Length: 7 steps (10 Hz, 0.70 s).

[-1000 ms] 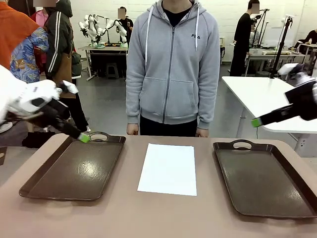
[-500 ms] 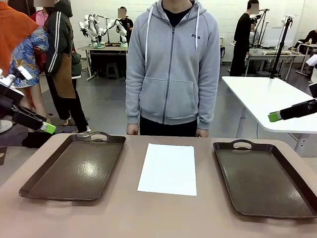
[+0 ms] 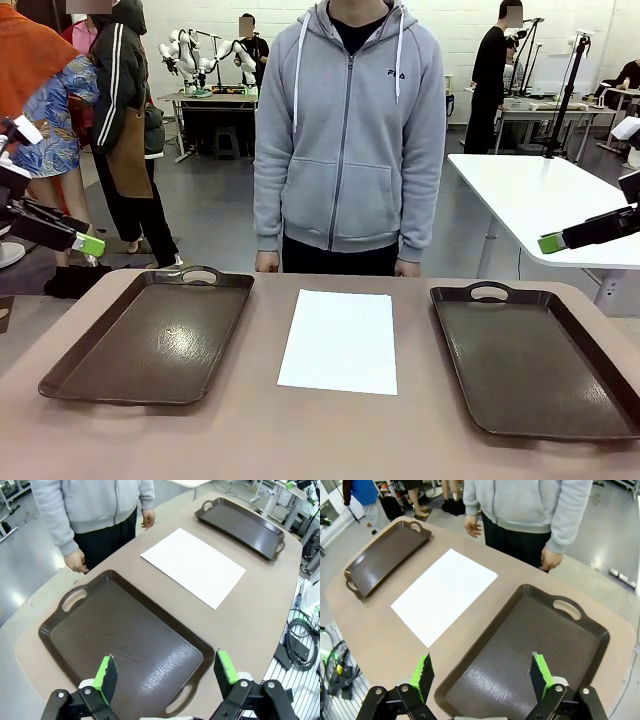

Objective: Sort the A4 documents.
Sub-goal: Receive the A4 Paper.

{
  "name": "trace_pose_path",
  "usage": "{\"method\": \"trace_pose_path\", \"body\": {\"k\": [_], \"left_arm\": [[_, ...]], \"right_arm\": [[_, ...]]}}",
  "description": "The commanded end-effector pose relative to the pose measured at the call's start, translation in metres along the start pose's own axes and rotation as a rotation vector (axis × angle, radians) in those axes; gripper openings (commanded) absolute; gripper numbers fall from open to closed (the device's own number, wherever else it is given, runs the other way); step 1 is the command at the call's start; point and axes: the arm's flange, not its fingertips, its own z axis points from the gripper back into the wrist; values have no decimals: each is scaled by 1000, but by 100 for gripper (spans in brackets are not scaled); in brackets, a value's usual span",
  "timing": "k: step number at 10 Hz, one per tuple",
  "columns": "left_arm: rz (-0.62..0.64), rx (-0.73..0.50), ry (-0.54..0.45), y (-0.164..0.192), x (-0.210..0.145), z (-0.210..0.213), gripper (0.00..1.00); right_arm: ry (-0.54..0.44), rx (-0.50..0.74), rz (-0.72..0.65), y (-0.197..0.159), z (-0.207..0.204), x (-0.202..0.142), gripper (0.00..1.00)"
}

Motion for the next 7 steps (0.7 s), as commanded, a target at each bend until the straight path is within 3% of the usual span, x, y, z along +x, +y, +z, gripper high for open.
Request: {"method": "trace_pose_path", "body": {"k": [1,3,7], "left_arm": [[-11,-27,31,-17,-24,-12,100],[-26,-53,22,-40,-16,-26,100],[-40,-59,17,-33,-17,-20,100]], "right_arm": [[-25,22,-7,2,-3,-26,100],[-29,14,-19,-2,1,-29,100],[-24,21,-13,-2,0,-33,100]]}}
